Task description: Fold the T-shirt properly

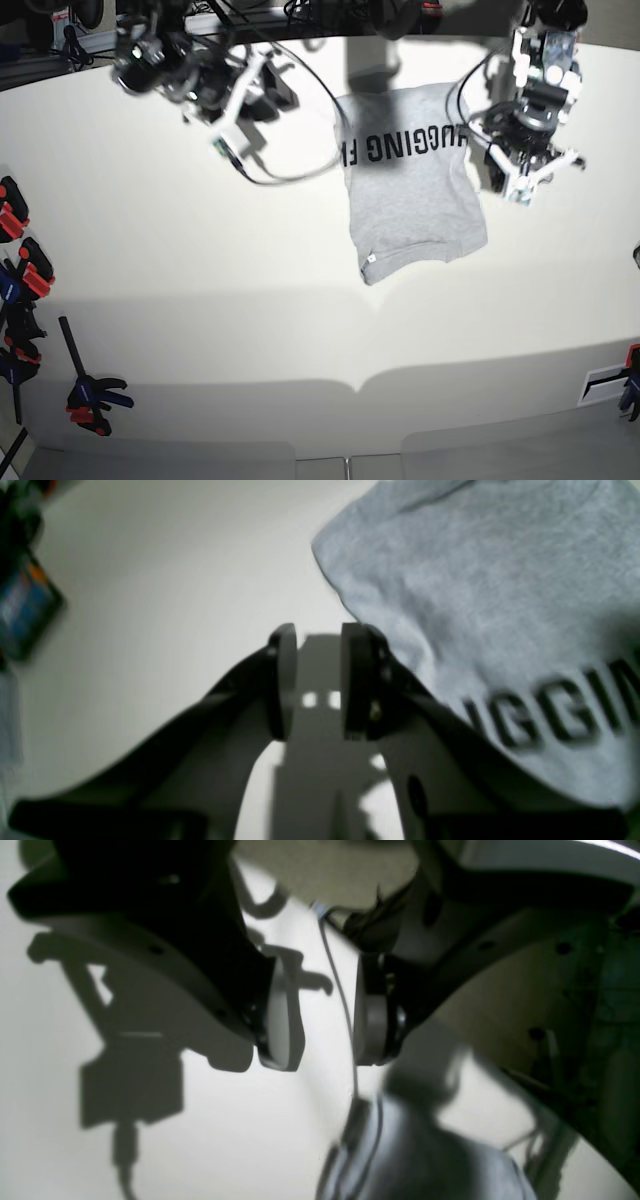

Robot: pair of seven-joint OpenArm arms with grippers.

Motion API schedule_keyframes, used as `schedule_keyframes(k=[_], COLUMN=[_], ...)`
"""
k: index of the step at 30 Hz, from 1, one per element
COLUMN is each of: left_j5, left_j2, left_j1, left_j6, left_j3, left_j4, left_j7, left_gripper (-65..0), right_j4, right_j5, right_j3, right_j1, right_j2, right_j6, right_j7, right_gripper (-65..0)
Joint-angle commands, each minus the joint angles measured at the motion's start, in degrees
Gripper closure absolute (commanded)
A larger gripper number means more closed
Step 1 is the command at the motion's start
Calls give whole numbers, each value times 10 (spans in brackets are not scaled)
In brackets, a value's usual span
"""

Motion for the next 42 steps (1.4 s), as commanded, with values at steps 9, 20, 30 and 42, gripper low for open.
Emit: schedule_keyframes(k=[9,20,30,42], left_j5=[-3,-6,59,43], left_j2=[27,31,71,71], left_j1=[168,364,415,380], left_j6=[-8,-41,-62,-168], left_j3=[-172,-240,-238,-105], left_j4=[46,98,-66,-288], left_j7=[-10,-7,-17,-233], left_gripper=[-138,-138,-138,-137], right_j4=[107,125,-92,-396], right_j5=[93,193,125,-101], right_j3=[163,312,193,-74], right_j1=[-166,-405,-428,-315], right_j2=[56,141,200,254], right_j6=[7,7,7,7], right_j7=[-32,-63,40,403], right_gripper=[-210,-210,-210,-210])
